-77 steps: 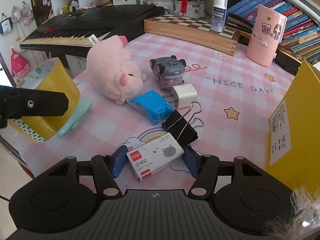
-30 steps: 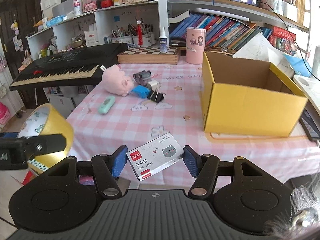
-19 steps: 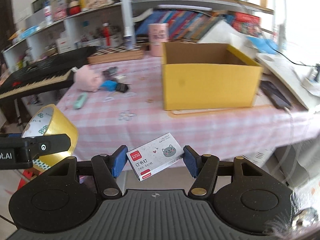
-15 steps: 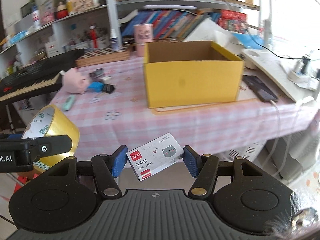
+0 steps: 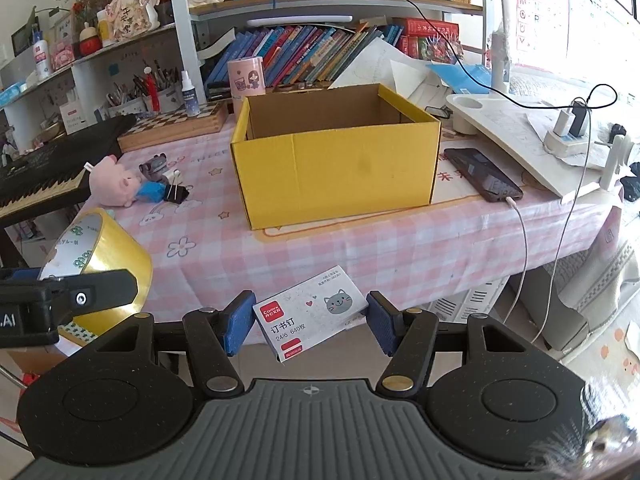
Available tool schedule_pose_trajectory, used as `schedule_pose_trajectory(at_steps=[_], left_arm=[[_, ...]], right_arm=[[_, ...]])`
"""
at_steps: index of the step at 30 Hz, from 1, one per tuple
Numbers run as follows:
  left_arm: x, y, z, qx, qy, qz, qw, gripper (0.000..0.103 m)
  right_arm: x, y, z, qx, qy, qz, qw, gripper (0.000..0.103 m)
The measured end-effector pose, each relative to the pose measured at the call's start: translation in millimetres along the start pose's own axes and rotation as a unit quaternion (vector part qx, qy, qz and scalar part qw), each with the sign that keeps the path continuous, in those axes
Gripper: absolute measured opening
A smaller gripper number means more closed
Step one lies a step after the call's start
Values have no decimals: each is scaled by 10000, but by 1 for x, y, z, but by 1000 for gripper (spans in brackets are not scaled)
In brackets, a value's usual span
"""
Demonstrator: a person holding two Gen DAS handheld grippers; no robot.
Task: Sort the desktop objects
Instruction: 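Carry the tape roll and staple box toward the yellow box with both tools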
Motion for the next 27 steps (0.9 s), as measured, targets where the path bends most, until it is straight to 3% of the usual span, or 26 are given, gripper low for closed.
schedule_pose_trajectory(at_steps=[8,18,27], left_arm=[[4,5,-4,52,85,15,9999,92],[8,24,-26,-165,228,86,9996,92],[48,46,-49,-81,396,-306,9987,92]], right_arm=[[0,7,-3,71,91,55,9999,58],[-4,11,-28,-152,223,164,9995,58],[29,33,-59,-167,111,-23,9998,58]])
Point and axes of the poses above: each gripper's, at about its wrist camera, not at the fingertips, and y roughly the way its jaws point, z to its left, x to its top, the point moved 9 cm from there along y, roughly the way its jaws point, and after that the axes turned 5 degrees about -y, right-handed, at the moved point
